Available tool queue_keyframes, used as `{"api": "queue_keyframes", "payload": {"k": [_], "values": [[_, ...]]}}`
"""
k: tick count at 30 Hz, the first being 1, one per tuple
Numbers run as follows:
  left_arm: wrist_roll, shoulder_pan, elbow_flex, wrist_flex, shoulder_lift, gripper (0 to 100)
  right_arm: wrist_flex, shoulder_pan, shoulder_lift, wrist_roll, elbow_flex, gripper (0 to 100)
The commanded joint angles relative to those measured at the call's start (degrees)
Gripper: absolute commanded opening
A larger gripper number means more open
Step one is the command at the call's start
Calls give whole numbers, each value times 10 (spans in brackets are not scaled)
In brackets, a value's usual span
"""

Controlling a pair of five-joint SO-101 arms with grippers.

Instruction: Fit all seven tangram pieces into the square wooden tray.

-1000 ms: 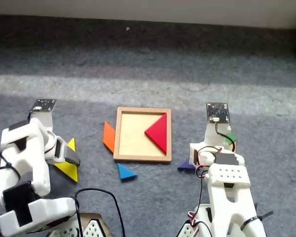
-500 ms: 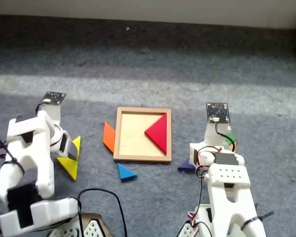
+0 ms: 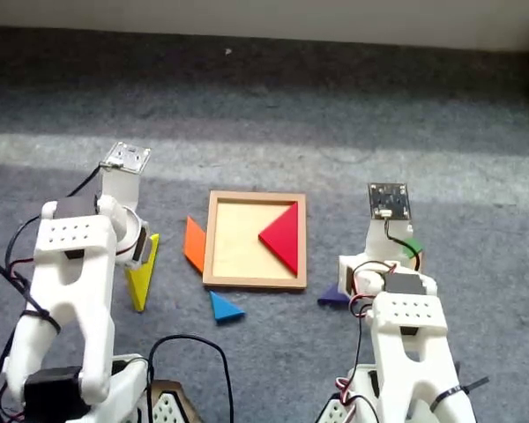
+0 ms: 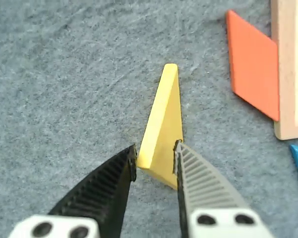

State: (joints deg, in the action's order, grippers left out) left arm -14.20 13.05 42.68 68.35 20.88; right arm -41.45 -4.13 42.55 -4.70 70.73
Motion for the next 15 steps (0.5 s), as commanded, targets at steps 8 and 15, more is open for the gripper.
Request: {"api": "queue_keyframes", "payload": {"k": [8,15], "values": [[8,-38,27,11,13,137,10,6,15,-7,-1,9],[8,-46,44,1,13,133,10,6,15,-7,-1,9]]}}
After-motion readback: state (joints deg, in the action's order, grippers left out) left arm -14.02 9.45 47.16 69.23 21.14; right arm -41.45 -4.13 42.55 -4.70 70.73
